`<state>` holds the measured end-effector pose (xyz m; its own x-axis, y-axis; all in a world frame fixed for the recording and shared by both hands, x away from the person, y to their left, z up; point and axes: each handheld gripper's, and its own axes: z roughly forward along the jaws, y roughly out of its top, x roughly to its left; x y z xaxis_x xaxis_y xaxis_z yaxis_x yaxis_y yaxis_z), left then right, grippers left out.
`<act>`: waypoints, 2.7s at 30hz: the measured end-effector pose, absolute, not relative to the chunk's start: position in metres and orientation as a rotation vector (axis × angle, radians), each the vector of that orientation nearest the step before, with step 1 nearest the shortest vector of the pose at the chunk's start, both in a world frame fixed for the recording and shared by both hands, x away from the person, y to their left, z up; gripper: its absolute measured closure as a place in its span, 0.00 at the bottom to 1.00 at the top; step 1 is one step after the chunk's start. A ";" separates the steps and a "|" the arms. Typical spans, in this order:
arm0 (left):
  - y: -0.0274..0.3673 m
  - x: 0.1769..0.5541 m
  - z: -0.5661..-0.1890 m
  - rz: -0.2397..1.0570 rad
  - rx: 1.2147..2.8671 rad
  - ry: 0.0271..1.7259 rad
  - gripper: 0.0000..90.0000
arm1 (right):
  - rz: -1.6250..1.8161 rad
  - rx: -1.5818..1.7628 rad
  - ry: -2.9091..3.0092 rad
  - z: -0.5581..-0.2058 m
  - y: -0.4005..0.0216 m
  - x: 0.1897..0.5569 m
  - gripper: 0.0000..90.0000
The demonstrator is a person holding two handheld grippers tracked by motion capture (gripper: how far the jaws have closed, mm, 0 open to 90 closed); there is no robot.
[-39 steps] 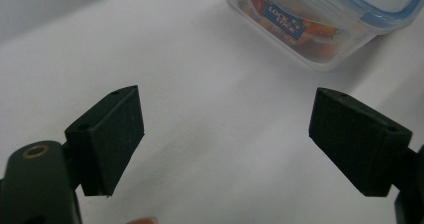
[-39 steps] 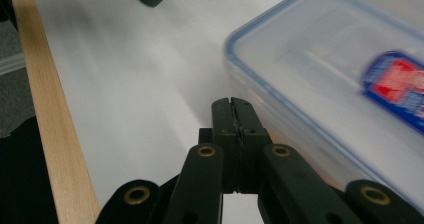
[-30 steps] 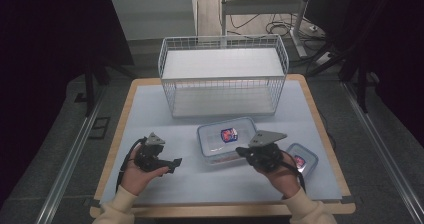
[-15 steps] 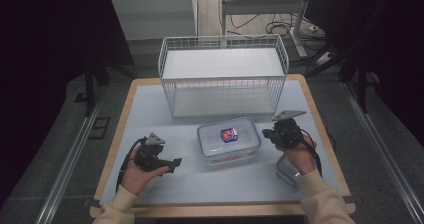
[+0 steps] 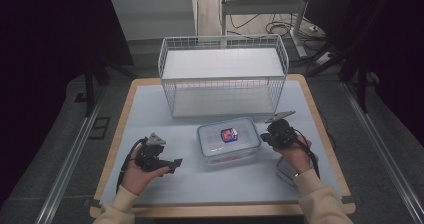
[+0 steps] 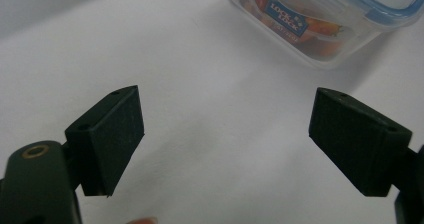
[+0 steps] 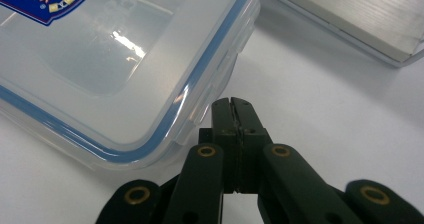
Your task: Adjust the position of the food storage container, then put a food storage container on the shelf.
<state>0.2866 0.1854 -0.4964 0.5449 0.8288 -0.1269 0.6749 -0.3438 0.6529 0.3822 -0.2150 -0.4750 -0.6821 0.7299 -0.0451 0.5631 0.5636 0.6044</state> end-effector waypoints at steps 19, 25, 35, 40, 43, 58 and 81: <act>0.187 0.287 -0.496 0.300 2.110 1.210 0.16 | 0.784 0.985 2.602 -0.478 -0.202 0.369 1.00; 0.192 0.288 -0.495 0.302 2.099 1.224 0.16 | 0.778 0.939 2.643 -0.480 -0.192 0.360 1.00; 0.198 0.290 -0.495 0.296 2.051 1.238 0.16 | 0.817 0.936 2.624 -0.477 -0.191 0.357 1.00; 0.200 0.292 -0.490 0.282 1.982 1.238 0.17 | 0.896 0.980 2.556 -0.464 -0.204 0.353 0.99; 0.199 0.293 -0.487 0.276 1.959 1.228 0.19 | 0.925 0.989 2.544 -0.461 -0.210 0.352 0.98; 0.198 0.293 -0.482 0.228 1.914 1.235 0.21 | 1.194 1.164 2.468 -0.450 -0.223 0.350 0.30; 0.172 0.343 -0.497 -0.066 1.856 1.267 0.17 | 1.225 1.260 2.514 -0.456 -0.197 0.353 0.19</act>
<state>0.3427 0.1724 -0.4967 0.4816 0.7342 -0.4786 0.7798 -0.1098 0.6163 0.3535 -0.1973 -0.4558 -0.6601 0.7022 0.2667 0.6429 0.3445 0.6841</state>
